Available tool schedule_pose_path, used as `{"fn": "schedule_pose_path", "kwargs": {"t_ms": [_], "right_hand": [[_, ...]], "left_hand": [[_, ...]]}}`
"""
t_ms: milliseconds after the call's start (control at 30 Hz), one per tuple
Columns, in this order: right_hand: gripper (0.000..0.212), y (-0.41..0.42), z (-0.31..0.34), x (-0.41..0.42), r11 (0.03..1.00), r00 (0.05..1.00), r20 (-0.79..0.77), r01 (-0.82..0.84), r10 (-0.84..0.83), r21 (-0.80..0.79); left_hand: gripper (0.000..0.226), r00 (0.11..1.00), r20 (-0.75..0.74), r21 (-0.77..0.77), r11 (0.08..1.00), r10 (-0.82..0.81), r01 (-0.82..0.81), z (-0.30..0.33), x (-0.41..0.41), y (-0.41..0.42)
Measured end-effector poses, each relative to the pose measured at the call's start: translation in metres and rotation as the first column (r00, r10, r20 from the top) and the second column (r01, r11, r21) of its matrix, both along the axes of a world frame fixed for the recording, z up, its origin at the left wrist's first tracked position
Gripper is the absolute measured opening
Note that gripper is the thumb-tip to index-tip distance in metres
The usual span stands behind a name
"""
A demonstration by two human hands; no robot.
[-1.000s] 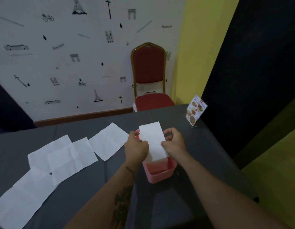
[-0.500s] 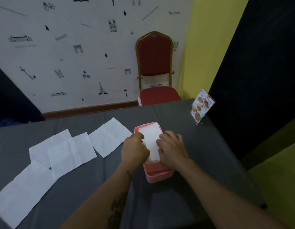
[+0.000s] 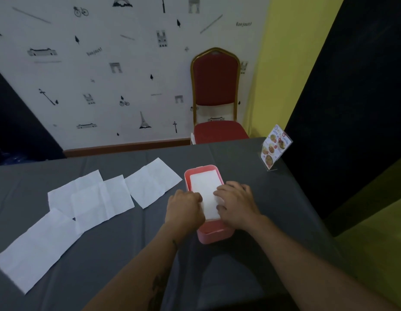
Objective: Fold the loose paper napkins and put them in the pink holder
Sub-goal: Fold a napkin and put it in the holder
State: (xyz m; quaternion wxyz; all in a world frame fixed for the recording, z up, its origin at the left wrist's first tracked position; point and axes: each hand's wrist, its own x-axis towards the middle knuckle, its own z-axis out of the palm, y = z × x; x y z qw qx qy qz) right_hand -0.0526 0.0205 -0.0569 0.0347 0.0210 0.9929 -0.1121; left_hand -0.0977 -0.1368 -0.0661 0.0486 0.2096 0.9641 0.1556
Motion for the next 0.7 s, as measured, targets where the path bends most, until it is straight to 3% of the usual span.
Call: {"fn": "schedule_pose_path", "kwargs": {"t_ms": [267, 700], "right_hand": [[0.053, -0.016, 0.019, -0.006, 0.993, 0.998, -0.044, 0.032, -0.037, -0.116], [0.044, -0.160, 0.040, -0.030, 0.968, 0.988, -0.107, -0.130, 0.109, -0.216]], "left_hand": [[0.025, 0.976, 0.043, 0.335, 0.918, 0.212, -0.214, 0.025, 0.010, -0.028], [0.025, 0.831, 0.205, 0.398, 0.731, 0.518, -0.554, 0.024, 0.026, -0.220]]}}
